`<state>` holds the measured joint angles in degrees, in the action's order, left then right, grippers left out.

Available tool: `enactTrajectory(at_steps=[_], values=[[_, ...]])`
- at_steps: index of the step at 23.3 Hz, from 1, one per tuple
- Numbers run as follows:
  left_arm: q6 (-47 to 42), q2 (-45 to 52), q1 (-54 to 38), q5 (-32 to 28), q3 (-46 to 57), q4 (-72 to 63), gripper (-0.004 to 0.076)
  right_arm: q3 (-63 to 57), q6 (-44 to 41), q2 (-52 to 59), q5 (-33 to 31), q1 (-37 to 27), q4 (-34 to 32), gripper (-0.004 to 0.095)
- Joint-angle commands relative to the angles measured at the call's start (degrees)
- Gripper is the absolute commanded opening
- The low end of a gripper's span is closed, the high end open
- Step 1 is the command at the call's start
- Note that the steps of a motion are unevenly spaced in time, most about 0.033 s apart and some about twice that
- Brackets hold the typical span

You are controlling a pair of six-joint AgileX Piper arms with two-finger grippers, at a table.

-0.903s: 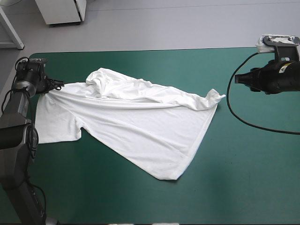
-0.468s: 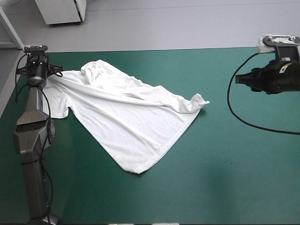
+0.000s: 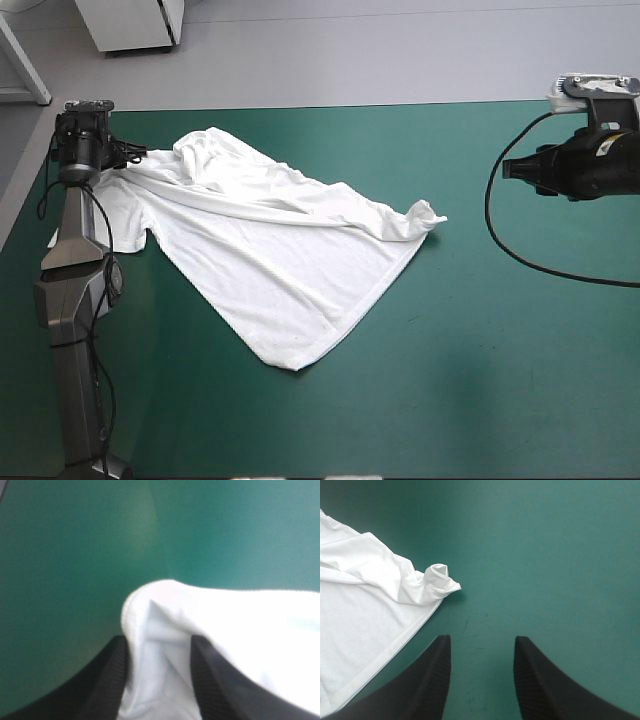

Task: Fold the cloth

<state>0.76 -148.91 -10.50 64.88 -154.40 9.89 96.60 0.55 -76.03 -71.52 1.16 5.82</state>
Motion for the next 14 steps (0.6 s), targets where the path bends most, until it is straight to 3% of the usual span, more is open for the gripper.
enactTrajectory(at_steps=[1,6,9,14], values=[[0.7,5.0,0.2,5.3,-3.9,-0.7,0.0473,1.1,0.7,1.6,1.8,0.1,0.0,0.0389],[3.0,8.1,0.2,8.9,-10.3,-7.3,0.0409,1.1,0.7,2.3,1.8,0.1,0.1,0.0389],[4.8,16.5,1.6,9.0,-14.0,-14.1,0.0397,1.1,0.7,3.6,1.8,0.1,-0.4,0.0389],[7.4,30.3,8.1,9.1,-11.6,-20.8,0.0380,1.1,0.4,4.6,1.8,0.1,0.4,0.0389]])
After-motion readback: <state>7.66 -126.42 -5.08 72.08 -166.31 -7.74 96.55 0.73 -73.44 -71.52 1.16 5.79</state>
